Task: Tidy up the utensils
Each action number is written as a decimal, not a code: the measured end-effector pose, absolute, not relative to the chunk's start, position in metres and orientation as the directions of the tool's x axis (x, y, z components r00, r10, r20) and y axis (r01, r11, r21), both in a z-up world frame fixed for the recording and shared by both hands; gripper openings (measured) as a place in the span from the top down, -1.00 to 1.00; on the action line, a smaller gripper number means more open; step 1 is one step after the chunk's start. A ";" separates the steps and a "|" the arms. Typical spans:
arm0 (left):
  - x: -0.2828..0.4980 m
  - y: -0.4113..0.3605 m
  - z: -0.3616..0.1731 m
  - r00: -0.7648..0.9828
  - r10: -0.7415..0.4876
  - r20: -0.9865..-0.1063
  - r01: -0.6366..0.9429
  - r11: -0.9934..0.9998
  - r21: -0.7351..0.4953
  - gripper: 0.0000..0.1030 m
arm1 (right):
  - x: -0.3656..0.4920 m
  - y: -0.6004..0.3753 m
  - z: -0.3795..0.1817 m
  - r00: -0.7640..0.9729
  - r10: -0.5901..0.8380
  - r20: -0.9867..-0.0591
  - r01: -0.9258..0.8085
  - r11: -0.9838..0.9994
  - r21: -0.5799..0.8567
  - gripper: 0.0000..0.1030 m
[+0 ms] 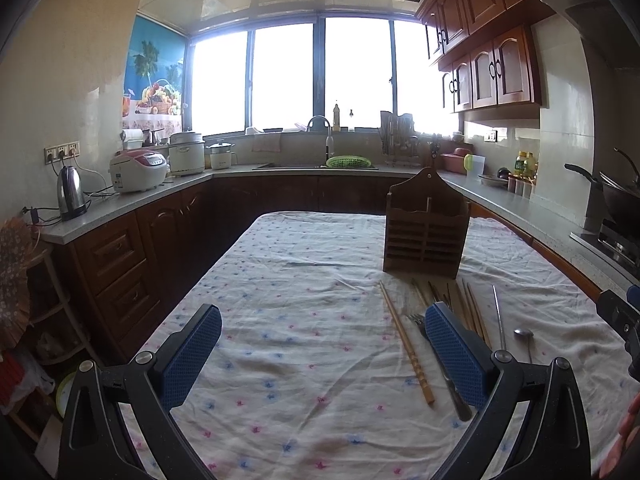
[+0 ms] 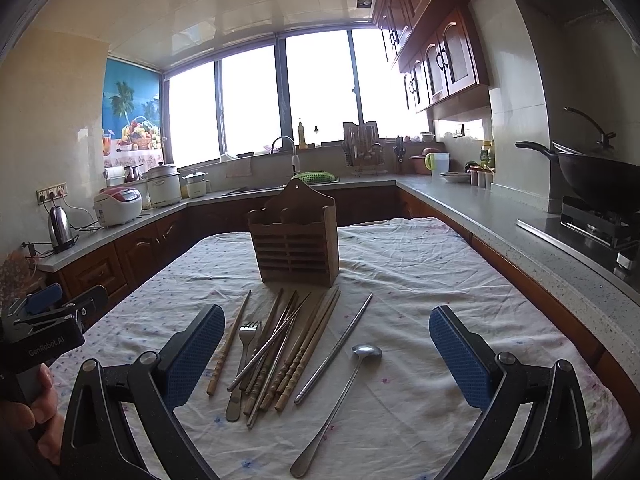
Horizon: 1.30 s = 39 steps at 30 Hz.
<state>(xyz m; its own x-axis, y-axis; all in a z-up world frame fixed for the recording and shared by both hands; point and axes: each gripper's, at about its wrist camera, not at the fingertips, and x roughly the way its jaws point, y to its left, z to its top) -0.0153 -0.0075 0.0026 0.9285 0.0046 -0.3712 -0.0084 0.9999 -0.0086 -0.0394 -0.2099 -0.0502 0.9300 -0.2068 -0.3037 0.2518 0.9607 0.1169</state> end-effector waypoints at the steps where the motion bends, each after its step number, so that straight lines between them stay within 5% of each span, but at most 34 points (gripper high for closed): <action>1: -0.015 -0.008 0.002 0.929 0.004 -0.371 -0.008 1.000 -0.008 -0.99 | -0.039 -0.210 -0.050 0.930 -0.206 -0.304 0.251 0.961 0.117 -1.00; 39: -0.007 -0.007 0.002 0.919 0.002 -0.395 -0.007 1.000 -0.011 -0.99 | -0.039 -0.207 -0.049 0.930 -0.198 -0.310 0.247 0.960 0.129 -1.00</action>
<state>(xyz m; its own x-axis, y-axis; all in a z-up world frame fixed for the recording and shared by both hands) -0.0071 -0.0066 0.0024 0.9186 0.0020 -0.3951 -0.0068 0.9999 -0.0107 -0.0391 -0.2068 -0.0488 0.9300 -0.1977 -0.3099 0.2470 0.9605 0.1285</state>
